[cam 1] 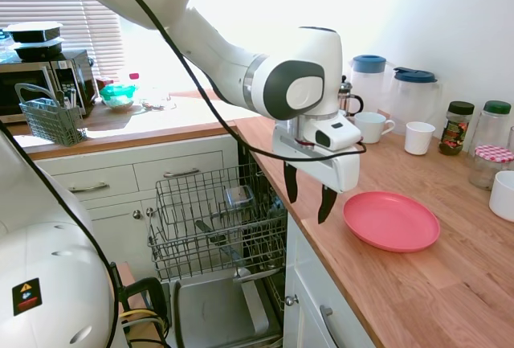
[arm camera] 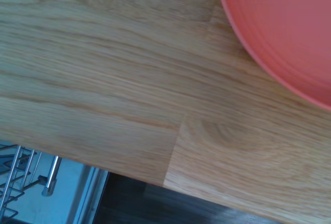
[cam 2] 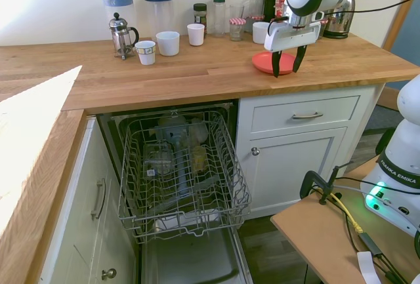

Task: Put the plate in the dishwasher

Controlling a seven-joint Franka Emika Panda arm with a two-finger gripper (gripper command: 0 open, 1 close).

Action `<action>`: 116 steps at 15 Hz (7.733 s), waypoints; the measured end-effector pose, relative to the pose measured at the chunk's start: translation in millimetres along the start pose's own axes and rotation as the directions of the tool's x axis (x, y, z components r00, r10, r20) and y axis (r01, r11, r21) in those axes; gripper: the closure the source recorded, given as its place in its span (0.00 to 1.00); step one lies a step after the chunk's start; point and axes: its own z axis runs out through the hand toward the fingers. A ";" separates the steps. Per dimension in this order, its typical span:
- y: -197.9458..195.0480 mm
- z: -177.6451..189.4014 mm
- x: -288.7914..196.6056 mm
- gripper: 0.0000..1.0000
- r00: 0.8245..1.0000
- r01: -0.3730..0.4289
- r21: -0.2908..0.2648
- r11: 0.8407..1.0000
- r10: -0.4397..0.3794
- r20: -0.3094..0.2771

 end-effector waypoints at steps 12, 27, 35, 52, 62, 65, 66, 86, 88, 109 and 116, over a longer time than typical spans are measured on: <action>68.5 -15.4 109.2 0.00 0.980 -0.197 0.163 0.967 0.193 0.041; 88.1 41.1 180.6 1.00 0.950 -0.312 0.328 0.891 0.300 0.089; 89.6 60.0 189.4 1.00 0.950 -0.313 0.379 0.871 0.294 0.109; -23.8 -75.5 125.0 1.00 0.984 -0.094 0.405 0.910 0.148 -0.103; -236.4 -203.6 -283.1 1.00 0.760 0.327 0.015 0.945 -0.254 -0.599; -244.4 -142.2 -358.7 1.00 0.631 0.405 -0.168 0.899 -0.408 -0.660; -244.9 -121.4 -382.8 1.00 0.570 0.435 -0.233 0.870 -0.466 -0.676; -364.8 116.1 -533.0 1.00 0.089 0.428 -0.833 0.351 -0.934 -0.347; -369.8 126.0 -520.9 1.00 0.116 0.434 -0.835 0.339 -0.940 -0.321; -341.0 167.8 -507.7 1.00 0.348 0.575 -0.799 0.174 -0.936 0.047; -343.7 165.0 -485.2 0.00 0.380 0.670 -0.739 0.067 -0.886 0.264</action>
